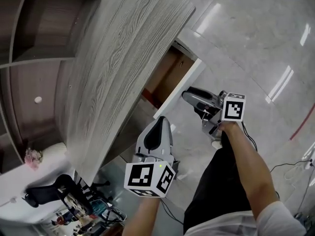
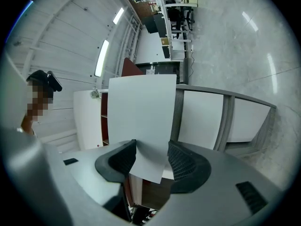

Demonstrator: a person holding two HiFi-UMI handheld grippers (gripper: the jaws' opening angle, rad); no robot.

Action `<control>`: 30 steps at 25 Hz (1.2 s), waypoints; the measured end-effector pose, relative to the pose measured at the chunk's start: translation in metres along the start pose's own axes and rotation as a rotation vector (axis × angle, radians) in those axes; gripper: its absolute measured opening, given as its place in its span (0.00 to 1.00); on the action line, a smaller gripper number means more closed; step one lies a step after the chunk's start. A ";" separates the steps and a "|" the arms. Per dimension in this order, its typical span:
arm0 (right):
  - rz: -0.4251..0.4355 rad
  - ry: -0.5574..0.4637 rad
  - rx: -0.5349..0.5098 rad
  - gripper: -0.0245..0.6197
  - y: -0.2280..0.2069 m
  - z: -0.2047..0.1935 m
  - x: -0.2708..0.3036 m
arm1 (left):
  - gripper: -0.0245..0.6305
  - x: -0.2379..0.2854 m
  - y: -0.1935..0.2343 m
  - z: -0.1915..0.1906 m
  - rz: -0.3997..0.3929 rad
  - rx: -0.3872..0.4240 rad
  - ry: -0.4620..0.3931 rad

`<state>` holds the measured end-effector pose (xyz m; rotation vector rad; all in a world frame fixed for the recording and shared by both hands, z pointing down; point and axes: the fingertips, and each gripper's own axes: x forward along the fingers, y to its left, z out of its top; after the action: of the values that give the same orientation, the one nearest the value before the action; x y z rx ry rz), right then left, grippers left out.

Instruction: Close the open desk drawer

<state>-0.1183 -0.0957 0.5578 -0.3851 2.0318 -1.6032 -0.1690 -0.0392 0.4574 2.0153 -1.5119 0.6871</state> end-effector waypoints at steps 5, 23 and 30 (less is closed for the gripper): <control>-0.015 0.016 -0.021 0.37 -0.002 -0.001 -0.005 | 0.04 -0.008 -0.001 -0.008 0.005 -0.004 0.006; -0.196 0.033 -0.074 0.29 -0.023 -0.006 -0.024 | 0.04 -0.015 -0.014 -0.010 -0.012 -0.014 -0.004; -0.279 0.079 -0.104 0.21 -0.004 -0.007 -0.025 | 0.04 -0.039 -0.018 -0.001 -0.005 -0.023 -0.023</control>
<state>-0.1018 -0.0773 0.5684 -0.6798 2.2054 -1.6999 -0.1611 -0.0069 0.4305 2.0157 -1.5199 0.6443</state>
